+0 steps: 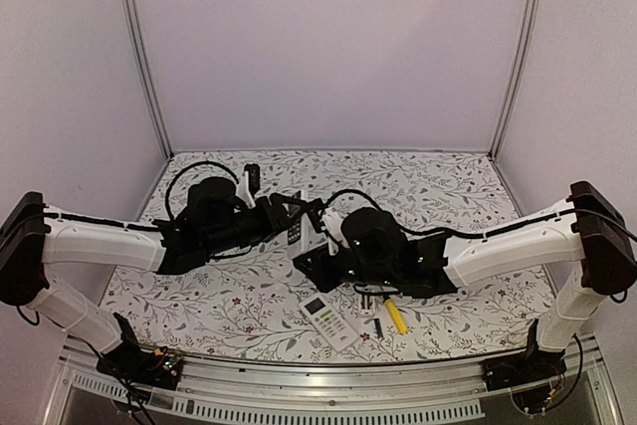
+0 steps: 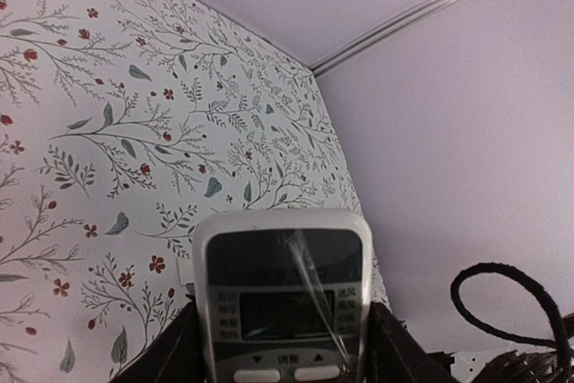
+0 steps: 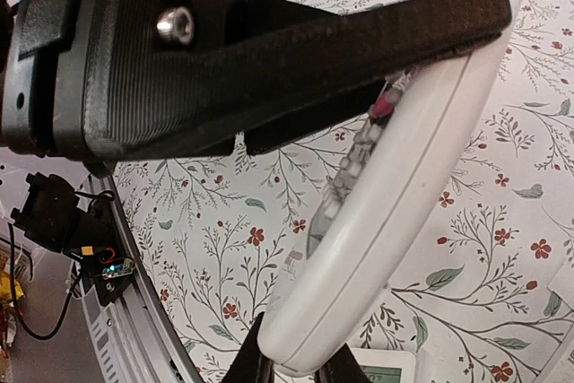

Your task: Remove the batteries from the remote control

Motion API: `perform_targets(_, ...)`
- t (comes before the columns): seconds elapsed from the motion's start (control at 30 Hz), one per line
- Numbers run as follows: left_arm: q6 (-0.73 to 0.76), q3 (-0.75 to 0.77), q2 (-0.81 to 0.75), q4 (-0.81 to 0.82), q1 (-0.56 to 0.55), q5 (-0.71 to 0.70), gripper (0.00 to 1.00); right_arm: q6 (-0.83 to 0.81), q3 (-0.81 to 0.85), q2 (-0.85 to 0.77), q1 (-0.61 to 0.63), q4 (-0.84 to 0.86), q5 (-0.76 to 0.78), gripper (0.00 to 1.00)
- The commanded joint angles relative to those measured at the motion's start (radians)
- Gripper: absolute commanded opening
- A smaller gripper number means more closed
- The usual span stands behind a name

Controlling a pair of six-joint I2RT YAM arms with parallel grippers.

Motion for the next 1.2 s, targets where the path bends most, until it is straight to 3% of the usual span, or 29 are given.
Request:
perform_targets(0.0, 0.003, -0.009, 0.004, 0.032, 0.021, -0.014, 0.31, -0.009, -0.011, 0.0, 0.016, 0.036, 0.008, 0.14)
perform_targets(0.23, 0.0, -0.013, 0.004, 0.037, 0.022, -0.018, 0.31, 0.007, -0.019, -0.005, 0.016, 0.033, 0.045, 0.11)
perform_targets(0.5, -0.009, -0.014, 0.005, 0.047, 0.022, 0.0, 0.31, 0.006, 0.022, 0.024, 0.016, -0.001, 0.078, 0.38)
perform_targets(0.63, -0.013, -0.013, 0.011, 0.056, 0.022, 0.011, 0.3, -0.012, 0.043, 0.041, 0.016, -0.007, 0.088, 0.42)
perform_targets(0.87, -0.017, -0.012, 0.021, 0.065, 0.022, 0.022, 0.3, -0.058, 0.062, 0.052, 0.016, -0.004, 0.121, 0.41)
perform_targets(1.17, -0.01, -0.003, 0.027, 0.054, 0.031, 0.019, 0.3, -0.087, 0.045, 0.043, 0.017, 0.029, 0.066, 0.2)
